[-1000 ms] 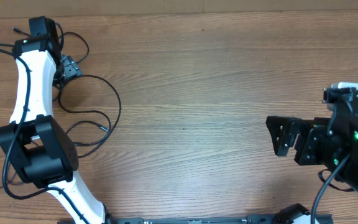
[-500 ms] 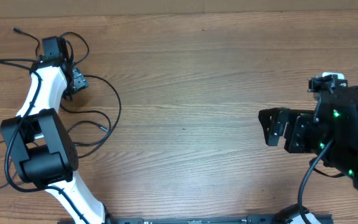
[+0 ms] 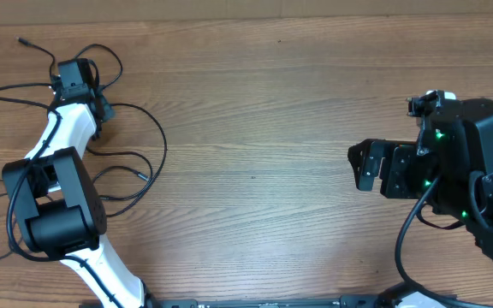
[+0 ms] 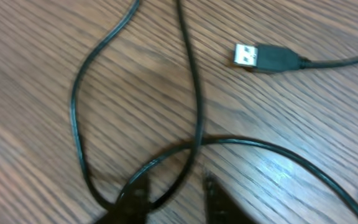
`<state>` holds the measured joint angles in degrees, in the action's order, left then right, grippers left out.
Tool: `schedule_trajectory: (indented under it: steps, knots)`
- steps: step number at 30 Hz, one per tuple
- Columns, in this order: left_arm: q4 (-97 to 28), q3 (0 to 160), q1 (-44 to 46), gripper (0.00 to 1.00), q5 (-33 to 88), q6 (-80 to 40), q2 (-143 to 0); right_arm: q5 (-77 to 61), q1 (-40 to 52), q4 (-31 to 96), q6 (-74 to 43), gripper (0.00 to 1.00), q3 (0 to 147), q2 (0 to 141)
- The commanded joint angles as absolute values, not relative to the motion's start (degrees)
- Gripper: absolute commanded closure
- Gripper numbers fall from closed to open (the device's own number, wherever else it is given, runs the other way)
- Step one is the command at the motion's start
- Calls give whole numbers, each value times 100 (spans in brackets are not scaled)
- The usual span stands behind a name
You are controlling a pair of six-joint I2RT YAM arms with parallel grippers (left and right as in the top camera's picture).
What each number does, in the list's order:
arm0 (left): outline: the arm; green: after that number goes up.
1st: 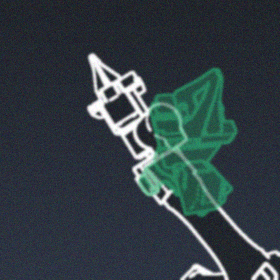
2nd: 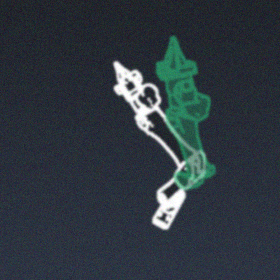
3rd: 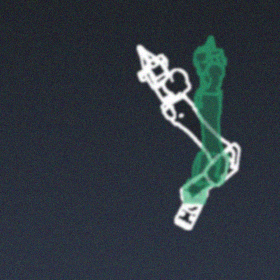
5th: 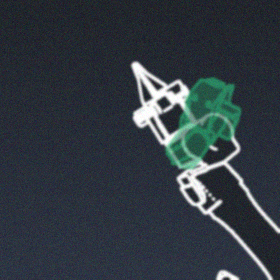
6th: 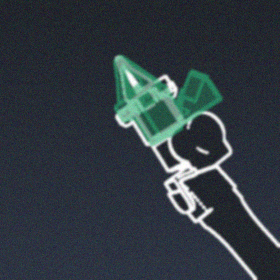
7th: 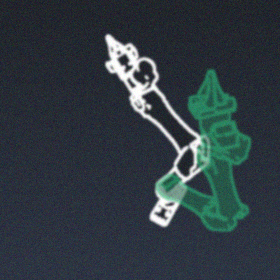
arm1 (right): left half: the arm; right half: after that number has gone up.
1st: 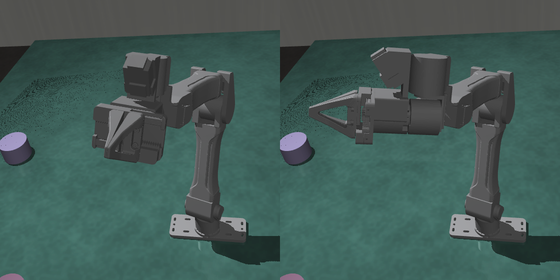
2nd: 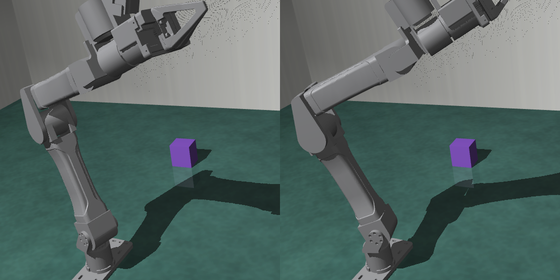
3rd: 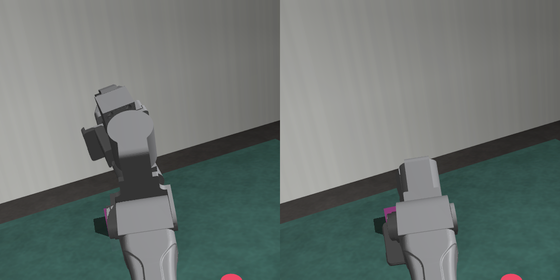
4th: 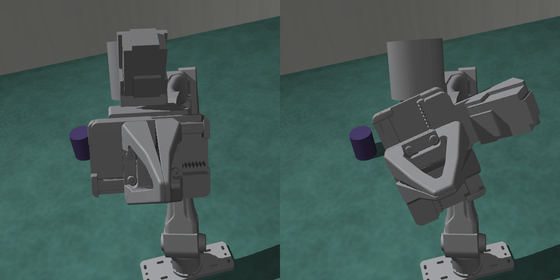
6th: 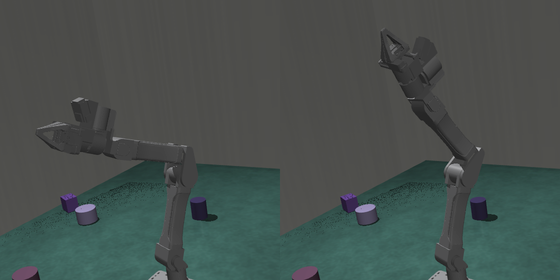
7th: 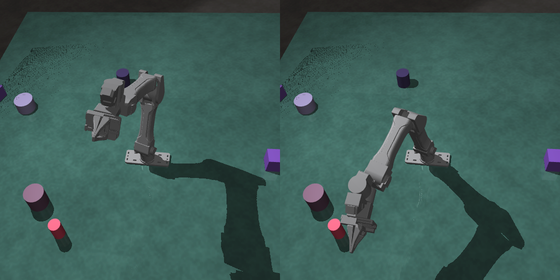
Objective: Untangle cables
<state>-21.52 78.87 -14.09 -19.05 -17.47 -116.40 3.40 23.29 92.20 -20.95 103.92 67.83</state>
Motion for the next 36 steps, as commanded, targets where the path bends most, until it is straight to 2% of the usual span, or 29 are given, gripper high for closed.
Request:
schedule_trajectory:
  steps: [1,3,15,18,19,20,22,23,30,36]
  knots:
    - [-1935,7813,-1468,96,-2875,-1669,-11662,377,2307,9198,-2108,0,10420,6757]
    - [-1704,7815,-1581,96,-3157,-1557,-11662,377,2307,9201,-2150,0,10420,6757]
    - [-919,7815,-2589,96,-3146,-1328,-11662,283,2307,8973,-2296,0,10420,6759]
    - [-939,7815,-2751,92,-2899,-1328,-11662,224,2309,8919,-2296,0,10420,6759]
    - [-993,7815,-2775,85,-2783,-1328,-11660,226,2307,8919,-2296,0,10420,6759]
    - [-1188,7819,-2773,55,-2547,-1323,-11649,224,2307,8919,-2298,0,10420,6759]
    - [-1431,7843,-2696,7,-2169,-1234,-11568,158,2307,8919,-2296,0,10420,6759]
    - [-1494,7865,-2659,0,-1883,-1120,-11491,134,2307,8919,-2298,0,10420,6759]
    - [-1925,7898,-2613,0,123,-1031,-10304,119,2309,9183,-2298,0,10420,6757]
    - [-2665,7896,-2606,0,1227,-1028,-8923,119,2314,9397,-2298,0,10420,6687]
